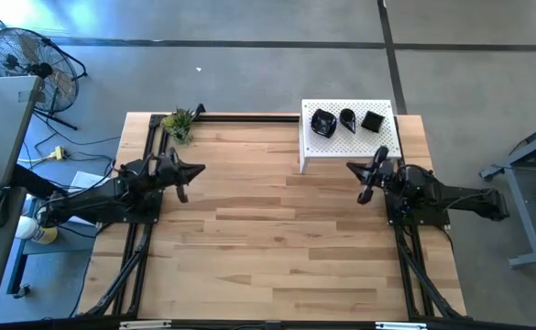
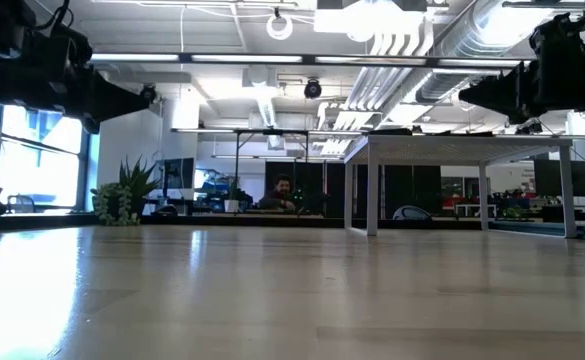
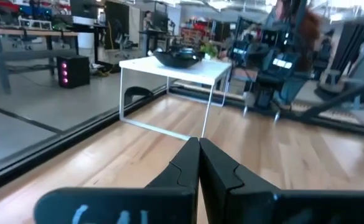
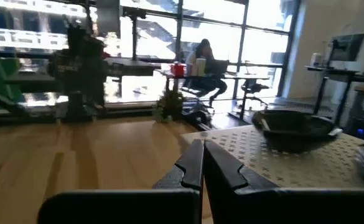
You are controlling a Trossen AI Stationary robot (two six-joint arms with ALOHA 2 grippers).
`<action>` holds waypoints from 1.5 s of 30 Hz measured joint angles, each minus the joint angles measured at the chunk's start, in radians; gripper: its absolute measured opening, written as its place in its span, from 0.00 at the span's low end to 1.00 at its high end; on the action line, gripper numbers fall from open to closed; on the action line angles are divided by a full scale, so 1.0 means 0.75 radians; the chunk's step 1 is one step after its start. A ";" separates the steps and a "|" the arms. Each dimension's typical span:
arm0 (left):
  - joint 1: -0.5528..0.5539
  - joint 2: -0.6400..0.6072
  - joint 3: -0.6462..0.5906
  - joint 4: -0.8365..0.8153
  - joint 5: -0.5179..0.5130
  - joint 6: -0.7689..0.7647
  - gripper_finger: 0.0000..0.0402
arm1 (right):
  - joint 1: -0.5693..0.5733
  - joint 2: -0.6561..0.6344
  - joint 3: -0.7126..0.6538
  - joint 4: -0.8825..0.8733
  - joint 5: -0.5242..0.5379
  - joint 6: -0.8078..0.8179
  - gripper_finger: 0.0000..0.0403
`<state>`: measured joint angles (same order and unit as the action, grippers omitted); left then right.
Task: Pick & Place Mini shaped plates
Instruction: Return to Home Position
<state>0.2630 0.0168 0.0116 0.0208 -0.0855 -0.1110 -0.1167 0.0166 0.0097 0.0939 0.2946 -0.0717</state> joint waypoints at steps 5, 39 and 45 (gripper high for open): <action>-0.002 0.000 0.000 0.001 0.002 -0.022 0.00 | -0.001 0.015 0.000 -0.016 0.229 -0.101 0.00; -0.002 0.000 0.000 -0.003 0.038 -0.033 0.00 | -0.001 0.021 -0.001 -0.017 0.266 -0.089 0.00; -0.002 0.001 0.000 -0.003 0.039 -0.034 0.00 | -0.001 0.021 -0.001 -0.018 0.266 -0.089 0.00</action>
